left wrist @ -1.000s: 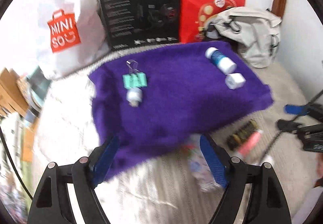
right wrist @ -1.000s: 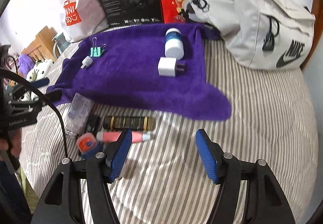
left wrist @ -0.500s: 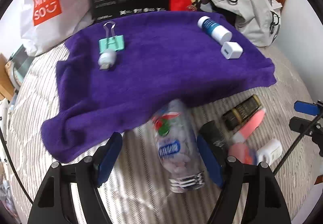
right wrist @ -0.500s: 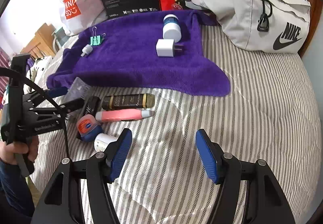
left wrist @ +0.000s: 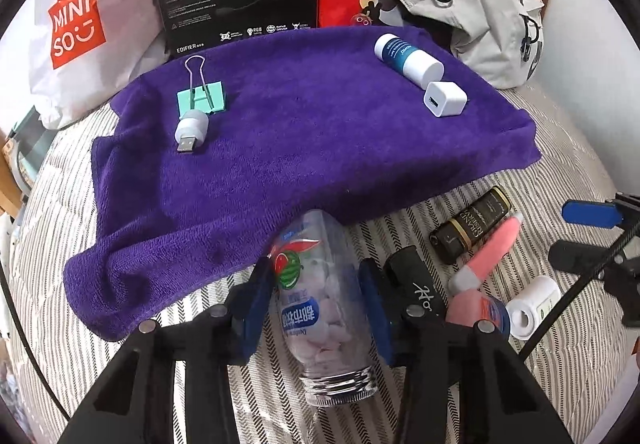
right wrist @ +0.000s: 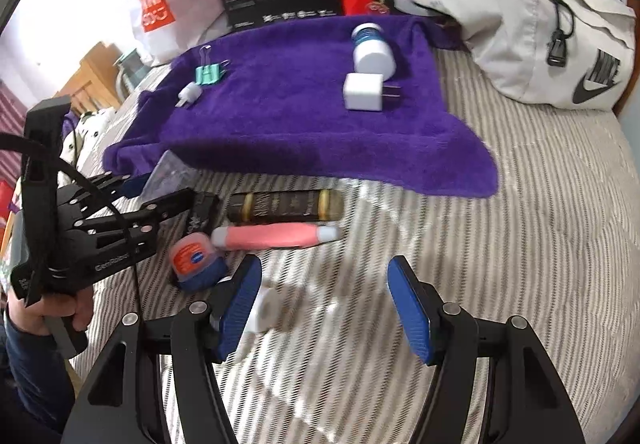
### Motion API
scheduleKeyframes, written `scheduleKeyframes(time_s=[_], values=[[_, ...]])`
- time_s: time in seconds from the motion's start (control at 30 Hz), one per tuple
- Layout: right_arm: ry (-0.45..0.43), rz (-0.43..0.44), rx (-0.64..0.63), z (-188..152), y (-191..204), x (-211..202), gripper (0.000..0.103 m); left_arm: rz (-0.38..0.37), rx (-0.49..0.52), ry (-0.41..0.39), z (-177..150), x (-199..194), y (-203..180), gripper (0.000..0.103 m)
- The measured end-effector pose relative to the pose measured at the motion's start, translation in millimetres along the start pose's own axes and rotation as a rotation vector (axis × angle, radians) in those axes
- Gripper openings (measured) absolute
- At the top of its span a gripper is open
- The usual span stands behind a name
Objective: Organize rigid objects
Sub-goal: 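Grasp the clear pill bottle with the left tool while the right tool grasps the white jar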
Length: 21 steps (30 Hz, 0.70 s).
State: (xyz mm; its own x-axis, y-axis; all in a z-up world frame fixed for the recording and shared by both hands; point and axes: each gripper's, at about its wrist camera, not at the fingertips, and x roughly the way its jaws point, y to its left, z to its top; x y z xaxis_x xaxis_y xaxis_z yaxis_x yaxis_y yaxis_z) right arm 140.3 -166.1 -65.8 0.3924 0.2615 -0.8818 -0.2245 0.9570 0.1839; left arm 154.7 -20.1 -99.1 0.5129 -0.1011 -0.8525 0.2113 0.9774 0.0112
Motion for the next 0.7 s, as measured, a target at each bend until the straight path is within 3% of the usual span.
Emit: scheduleKeyframes(time_s=[0.2,0.6,0.7], values=[[-0.003,0.024,0.014,-13,14,-6,0.065,-0.02,-0.004,-0.016,-5,-4,3,0.04],[-0.026,-0.056,0.031,-26,38,17,0.064,-0.013,0.004,-0.017,-4,-3,1,0.04],[-0.029,-0.077,0.035,-27,36,21,0.047,-0.02,-0.001,-0.023,-5,-3,3,0.04]])
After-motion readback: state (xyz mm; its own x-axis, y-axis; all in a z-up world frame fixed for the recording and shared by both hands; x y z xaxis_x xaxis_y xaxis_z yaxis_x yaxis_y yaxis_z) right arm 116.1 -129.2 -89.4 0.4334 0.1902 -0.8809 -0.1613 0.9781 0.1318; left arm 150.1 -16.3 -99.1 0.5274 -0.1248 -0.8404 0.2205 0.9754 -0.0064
